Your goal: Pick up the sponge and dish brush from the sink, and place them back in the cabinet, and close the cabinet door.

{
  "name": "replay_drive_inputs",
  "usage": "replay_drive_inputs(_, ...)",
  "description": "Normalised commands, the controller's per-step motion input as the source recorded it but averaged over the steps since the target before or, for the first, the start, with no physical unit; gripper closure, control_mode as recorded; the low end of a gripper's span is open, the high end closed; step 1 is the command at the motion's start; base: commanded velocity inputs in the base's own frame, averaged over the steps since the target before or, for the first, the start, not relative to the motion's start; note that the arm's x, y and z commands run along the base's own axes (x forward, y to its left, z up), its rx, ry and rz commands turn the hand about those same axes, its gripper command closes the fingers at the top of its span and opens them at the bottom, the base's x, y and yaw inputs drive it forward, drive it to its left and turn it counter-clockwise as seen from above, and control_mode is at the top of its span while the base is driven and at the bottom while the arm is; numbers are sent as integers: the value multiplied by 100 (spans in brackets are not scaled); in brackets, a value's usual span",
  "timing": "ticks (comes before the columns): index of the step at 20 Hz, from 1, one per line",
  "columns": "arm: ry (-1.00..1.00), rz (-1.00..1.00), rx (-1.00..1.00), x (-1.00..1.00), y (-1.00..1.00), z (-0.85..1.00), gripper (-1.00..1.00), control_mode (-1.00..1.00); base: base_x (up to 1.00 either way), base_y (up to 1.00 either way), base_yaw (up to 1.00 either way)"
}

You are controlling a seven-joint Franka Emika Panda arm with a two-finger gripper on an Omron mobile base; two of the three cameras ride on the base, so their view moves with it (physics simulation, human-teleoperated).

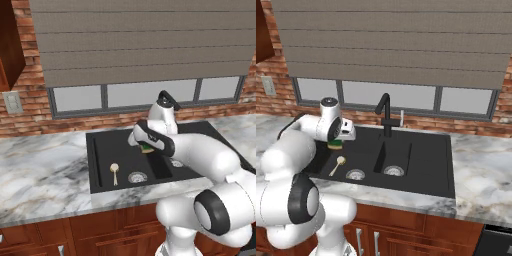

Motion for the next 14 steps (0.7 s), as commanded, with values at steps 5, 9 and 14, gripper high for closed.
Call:
replay_drive_inputs(5,0,0,0,-41,-1,53,100,-100,0,0,0)
replay_drive_inputs(9,0,0,0,-38,-2,48,100,-100,0,0,0)
replay_drive_inputs(14,0,0,0,-34,-10,38,100,-100,0,0,0)
